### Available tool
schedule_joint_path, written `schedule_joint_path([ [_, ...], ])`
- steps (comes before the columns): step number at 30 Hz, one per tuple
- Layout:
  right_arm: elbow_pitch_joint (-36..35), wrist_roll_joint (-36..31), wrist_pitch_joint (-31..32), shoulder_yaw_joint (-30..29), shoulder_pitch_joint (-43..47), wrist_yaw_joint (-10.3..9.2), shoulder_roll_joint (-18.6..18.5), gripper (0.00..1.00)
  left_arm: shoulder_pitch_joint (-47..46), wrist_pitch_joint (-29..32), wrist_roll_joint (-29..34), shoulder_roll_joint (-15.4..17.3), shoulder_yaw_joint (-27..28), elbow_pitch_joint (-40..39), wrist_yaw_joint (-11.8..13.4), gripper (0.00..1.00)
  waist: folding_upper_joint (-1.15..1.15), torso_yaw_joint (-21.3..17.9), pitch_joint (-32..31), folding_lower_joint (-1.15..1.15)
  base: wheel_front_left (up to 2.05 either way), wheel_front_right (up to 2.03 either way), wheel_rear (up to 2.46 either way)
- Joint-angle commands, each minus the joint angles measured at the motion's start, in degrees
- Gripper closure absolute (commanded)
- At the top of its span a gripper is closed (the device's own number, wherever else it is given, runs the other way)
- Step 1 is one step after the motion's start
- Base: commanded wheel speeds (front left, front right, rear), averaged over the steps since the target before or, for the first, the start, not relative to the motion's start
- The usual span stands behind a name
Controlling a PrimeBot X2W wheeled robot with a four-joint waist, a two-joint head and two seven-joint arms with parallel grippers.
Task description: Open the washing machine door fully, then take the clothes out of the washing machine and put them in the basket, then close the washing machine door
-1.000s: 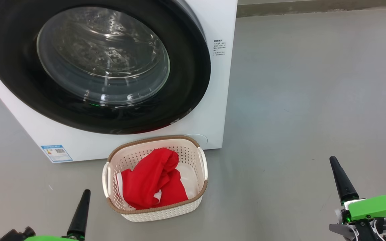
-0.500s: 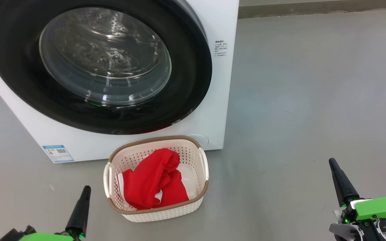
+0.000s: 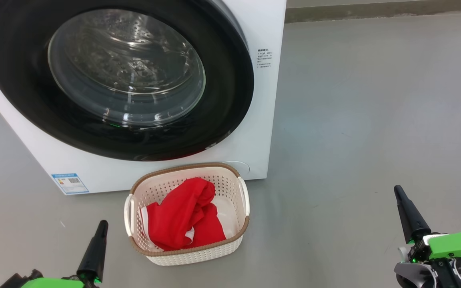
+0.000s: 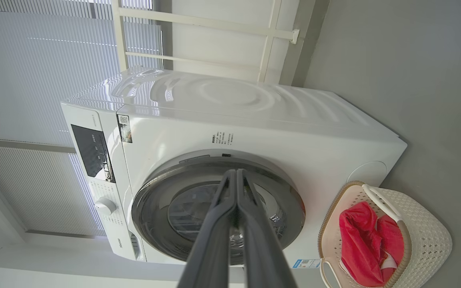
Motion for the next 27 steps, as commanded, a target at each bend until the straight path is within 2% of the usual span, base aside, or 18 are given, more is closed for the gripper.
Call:
schedule_joint_path([
  [1, -1.41, 0.2, 0.47, 0.73, -2.31, 0.03, -0.79, 1.0, -2.37, 0.24, -0.51, 0.85, 2.05, -1.18, -0.46, 1.0, 0.0, 0.0, 0.0, 0.0, 0.0, 0.0, 0.0],
  [27, -1.37, -0.21, 0.86, 0.24, -2.35, 0.03, -0.45, 1.0, -2.38, 0.34, -0.4, 0.76, 2.17, -1.18, -0.46, 1.0, 0.0, 0.0, 0.0, 0.0, 0.0, 0.0, 0.0],
])
